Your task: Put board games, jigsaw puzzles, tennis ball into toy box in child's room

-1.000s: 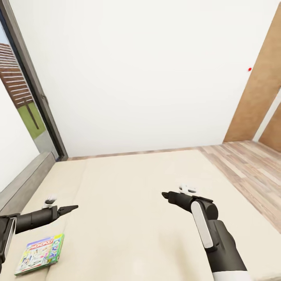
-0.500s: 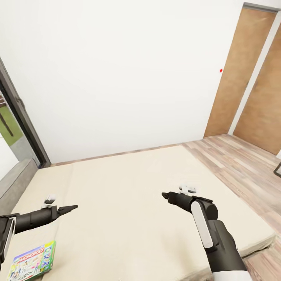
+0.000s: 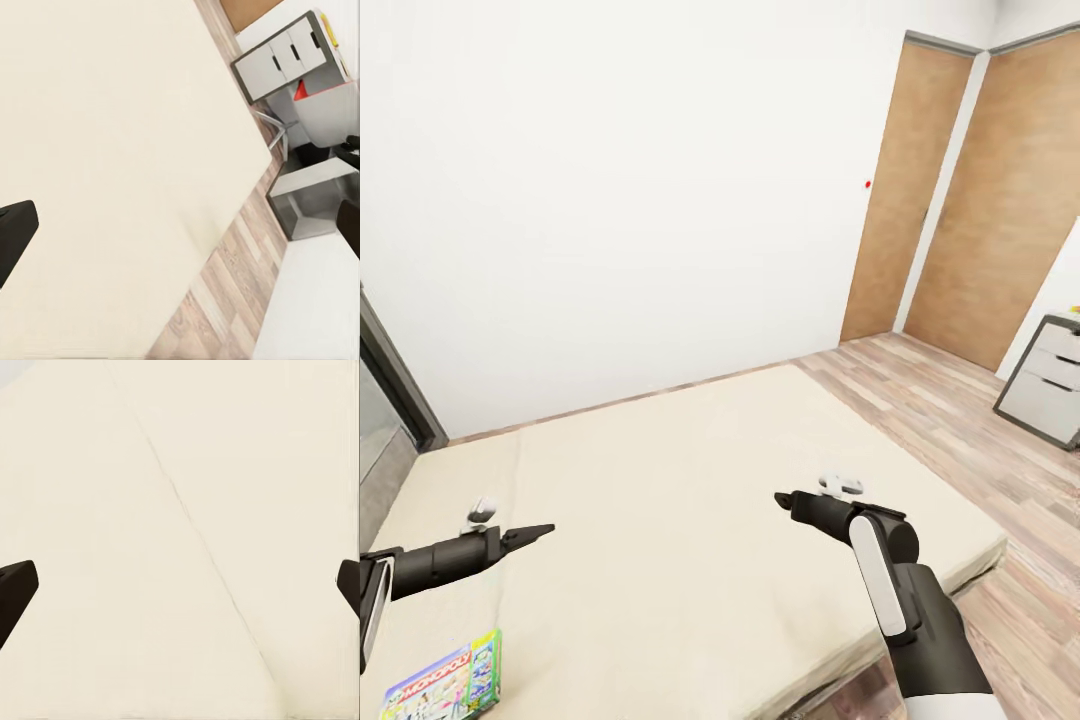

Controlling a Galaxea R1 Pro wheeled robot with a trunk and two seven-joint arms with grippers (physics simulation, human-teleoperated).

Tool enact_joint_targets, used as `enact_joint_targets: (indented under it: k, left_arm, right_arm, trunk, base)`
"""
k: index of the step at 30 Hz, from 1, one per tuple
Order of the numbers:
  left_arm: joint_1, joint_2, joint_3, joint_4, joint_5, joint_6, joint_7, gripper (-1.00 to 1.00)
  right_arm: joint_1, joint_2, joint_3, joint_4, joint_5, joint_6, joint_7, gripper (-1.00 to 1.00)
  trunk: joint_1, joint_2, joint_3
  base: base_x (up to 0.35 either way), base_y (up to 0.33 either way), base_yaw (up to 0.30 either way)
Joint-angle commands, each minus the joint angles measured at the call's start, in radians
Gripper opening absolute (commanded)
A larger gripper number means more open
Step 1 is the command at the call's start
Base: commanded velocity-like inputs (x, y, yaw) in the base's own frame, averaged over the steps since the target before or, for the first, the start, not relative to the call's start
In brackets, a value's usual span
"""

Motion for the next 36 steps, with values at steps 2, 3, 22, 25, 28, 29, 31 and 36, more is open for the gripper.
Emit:
enact_joint_targets:
  k: [2,3,22,25,28,29,31,36]
  left_arm:
    - [-0.001,0.000,0.003,-0.001,-0.010,0.010,-0.010,1.00]
    - [-0.001,0.000,0.004,-0.001,-0.010,0.010,-0.010,1.00]
    - [-0.001,0.016,0.004,-0.002,-0.009,0.010,-0.011,1.00]
    - [-0.001,0.019,0.004,-0.002,-0.009,0.010,-0.011,1.00]
    - [-0.001,0.020,0.004,-0.002,-0.009,0.010,-0.011,1.00]
    - [-0.001,0.020,0.005,-0.002,-0.009,0.010,-0.011,1.00]
    - [-0.001,0.020,0.007,-0.002,-0.009,0.010,-0.011,1.00]
    - [0.000,0.020,0.009,-0.002,-0.009,0.010,-0.011,1.00]
  right_arm:
    - [-0.001,0.001,0.002,-0.003,-0.011,0.002,-0.010,1.00]
    - [-0.001,0.001,0.002,-0.003,-0.011,0.002,-0.010,1.00]
    - [-0.001,0.001,0.003,-0.002,-0.011,0.003,-0.010,1.00]
    - [-0.001,0.001,0.003,-0.003,-0.011,0.003,-0.010,1.00]
    - [-0.001,0.001,0.003,-0.004,-0.010,0.002,-0.010,1.00]
    - [-0.001,0.001,0.003,-0.004,-0.010,0.002,-0.010,1.00]
    - [-0.001,0.001,0.003,-0.005,-0.010,0.001,-0.010,1.00]
    - [-0.001,0.001,0.003,-0.005,-0.010,0.001,-0.010,1.00]
  trunk:
    - [0.000,-0.001,0.000]
    - [0.000,-0.001,0.000]
    - [0.000,-0.001,0.000]
    - [0.000,-0.001,0.000]
    - [0.000,-0.001,0.000]
    - [0.000,-0.001,0.000]
    - [0.000,-0.001,0.000]
    - [0.000,-0.001,0.000]
  base:
    - [-0.163,0.234,-0.174]
    - [-0.163,0.211,-0.109]
    - [-0.022,0.105,-0.204]
    - [0.000,0.086,-0.286]
    - [0.000,0.091,-0.285]
    - [0.000,0.040,-0.262]
    - [0.000,0.026,-0.187]
    - [-0.058,0.018,-0.058]
